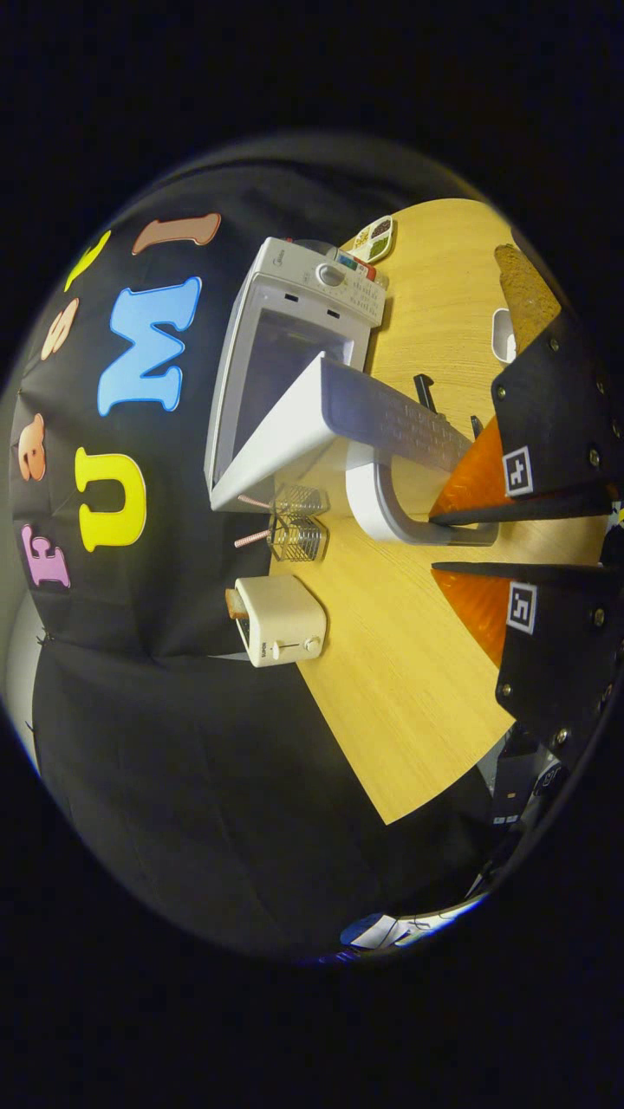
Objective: Open the microwave, put the food inside, and close the microwave door.
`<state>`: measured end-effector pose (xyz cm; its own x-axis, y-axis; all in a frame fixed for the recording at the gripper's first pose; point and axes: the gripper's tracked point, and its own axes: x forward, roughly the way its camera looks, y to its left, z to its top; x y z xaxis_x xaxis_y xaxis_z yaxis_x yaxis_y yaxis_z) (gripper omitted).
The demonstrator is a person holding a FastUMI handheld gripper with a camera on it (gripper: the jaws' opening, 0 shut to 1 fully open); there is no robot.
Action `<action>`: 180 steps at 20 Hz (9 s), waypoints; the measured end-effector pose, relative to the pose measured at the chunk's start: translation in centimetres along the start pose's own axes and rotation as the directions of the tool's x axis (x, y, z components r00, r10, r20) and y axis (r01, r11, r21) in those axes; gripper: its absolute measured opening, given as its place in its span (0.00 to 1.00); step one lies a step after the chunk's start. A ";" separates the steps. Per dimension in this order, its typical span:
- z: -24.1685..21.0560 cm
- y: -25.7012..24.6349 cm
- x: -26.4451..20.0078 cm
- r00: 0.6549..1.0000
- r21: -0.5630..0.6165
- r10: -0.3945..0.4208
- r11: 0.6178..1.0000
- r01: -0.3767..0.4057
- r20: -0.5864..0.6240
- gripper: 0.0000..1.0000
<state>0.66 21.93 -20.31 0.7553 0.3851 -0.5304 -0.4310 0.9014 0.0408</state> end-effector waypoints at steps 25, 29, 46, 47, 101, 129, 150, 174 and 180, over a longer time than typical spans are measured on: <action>7.8 -2.4 -13.5 0.941 0.076 0.179 0.975 -0.209 0.286 0.98; 7.1 -7.1 -15.1 0.955 0.125 0.107 0.981 -0.146 0.277 0.98; -5.1 -22.4 -13.0 0.999 0.548 0.033 0.837 -0.004 -0.042 0.99; -5.9 -22.7 -12.8 0.996 0.580 0.054 0.814 -0.006 -0.066 0.99; 12.2 -22.1 8.5 0.966 0.836 -0.079 0.523 -0.168 0.244 0.24; 9.1 -25.8 23.9 0.961 0.923 -0.216 0.377 -0.080 0.171 0.26; 11.5 -22.3 7.8 0.939 0.641 -0.251 0.766 0.044 0.236 0.97; 11.0 5.2 -8.8 0.868 0.072 0.285 0.937 -0.341 0.407 0.97; 7.1 8.8 -5.1 0.892 0.005 0.355 0.929 -0.371 0.281 0.35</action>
<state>-3.46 29.29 -11.30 0.6595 0.7186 -0.2208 -0.6777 0.6954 0.2392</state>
